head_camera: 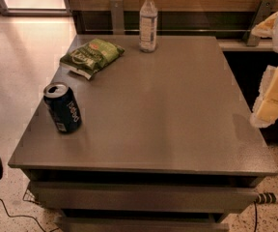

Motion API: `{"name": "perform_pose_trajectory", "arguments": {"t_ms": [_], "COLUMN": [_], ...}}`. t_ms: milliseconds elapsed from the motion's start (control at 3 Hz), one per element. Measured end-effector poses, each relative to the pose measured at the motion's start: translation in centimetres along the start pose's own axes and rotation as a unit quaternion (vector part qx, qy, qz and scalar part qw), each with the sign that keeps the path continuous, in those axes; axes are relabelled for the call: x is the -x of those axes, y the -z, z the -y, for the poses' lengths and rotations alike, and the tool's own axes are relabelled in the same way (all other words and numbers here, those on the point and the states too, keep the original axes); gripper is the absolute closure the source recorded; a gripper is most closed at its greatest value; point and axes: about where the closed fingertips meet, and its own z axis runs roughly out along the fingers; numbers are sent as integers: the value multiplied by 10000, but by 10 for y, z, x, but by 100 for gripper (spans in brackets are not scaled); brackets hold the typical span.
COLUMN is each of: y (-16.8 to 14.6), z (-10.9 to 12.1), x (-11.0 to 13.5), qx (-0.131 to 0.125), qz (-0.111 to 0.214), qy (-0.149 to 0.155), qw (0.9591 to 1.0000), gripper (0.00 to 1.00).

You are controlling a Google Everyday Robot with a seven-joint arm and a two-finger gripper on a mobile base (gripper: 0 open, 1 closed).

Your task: Pick green jalapeno chip bag

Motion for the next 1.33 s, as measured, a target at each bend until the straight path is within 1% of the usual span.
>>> {"name": "perform_pose_trajectory", "arguments": {"t_ms": [333,667,1000,1333], "y": [0,-8,-20,-34], "z": [1,19,35,33], "x": [1,44,99,153], "qx": [-7,120,331,507], "qz": [11,682,1539,2127], "qy": [9,292,602,937], "qw": [10000,9972,9857,9713], "gripper": [0,0,0,0]}}
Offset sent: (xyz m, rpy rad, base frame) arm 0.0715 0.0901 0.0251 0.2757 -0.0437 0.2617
